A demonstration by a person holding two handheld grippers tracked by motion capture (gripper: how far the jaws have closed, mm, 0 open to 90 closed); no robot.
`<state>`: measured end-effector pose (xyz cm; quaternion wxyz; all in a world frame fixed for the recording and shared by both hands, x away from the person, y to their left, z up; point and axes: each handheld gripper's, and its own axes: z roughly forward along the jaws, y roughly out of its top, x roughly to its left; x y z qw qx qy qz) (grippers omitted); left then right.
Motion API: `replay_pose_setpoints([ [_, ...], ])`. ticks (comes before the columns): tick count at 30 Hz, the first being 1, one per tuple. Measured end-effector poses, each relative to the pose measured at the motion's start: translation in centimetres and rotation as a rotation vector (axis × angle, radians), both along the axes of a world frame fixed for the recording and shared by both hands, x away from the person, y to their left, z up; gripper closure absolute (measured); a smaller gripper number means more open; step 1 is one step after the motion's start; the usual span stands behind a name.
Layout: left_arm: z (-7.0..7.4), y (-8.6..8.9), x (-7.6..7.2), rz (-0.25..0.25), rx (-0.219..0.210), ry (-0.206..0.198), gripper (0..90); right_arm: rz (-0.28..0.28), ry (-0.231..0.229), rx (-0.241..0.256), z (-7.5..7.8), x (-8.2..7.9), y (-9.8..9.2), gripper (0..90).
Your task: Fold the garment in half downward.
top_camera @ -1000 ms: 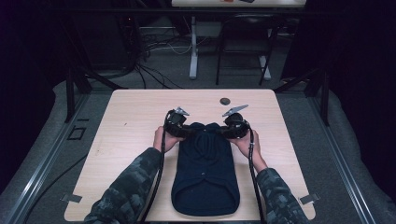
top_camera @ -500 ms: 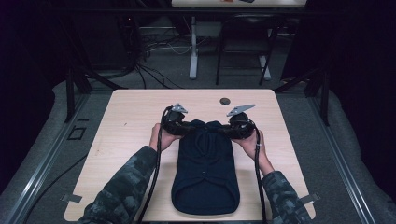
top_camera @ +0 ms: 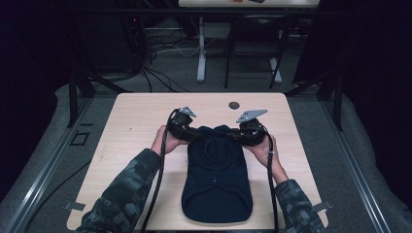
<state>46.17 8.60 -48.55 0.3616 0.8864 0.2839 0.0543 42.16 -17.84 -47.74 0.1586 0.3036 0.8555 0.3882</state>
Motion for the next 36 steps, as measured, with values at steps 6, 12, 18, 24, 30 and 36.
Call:
replay_pose_setpoints([
  [6, 0.6, 0.0, -0.4, -0.007, -0.012, -0.041, 68.7, 0.008, -0.006, 0.009, 0.3, -0.3, -0.3, 74.0],
  [12, 1.5, -0.4, -1.2, -0.018, 0.006, -0.109, 70.7, 0.009, 0.003, 0.02, 0.7, -0.7, -0.7, 72.8],
  [18, 2.2, -0.9, -2.0, -0.025, 0.034, -0.18, 71.2, -0.006, 0.054, 0.012, 1.0, -0.8, -0.7, 71.5],
  [24, 2.9, -0.9, -2.6, -0.055, 0.03, -0.239, 72.9, -0.017, 0.079, 0.004, 1.1, -0.7, -0.8, 69.6],
  [30, 3.4, -0.8, -3.1, -0.073, 0.025, -0.281, 72.9, -0.015, 0.082, 0.018, 1.3, -1.0, -1.1, 69.1],
  [36, 3.5, -0.9, -3.5, -0.08, 0.037, -0.326, 72.9, -0.021, 0.057, -0.007, 1.6, -1.1, -0.9, 68.1],
])
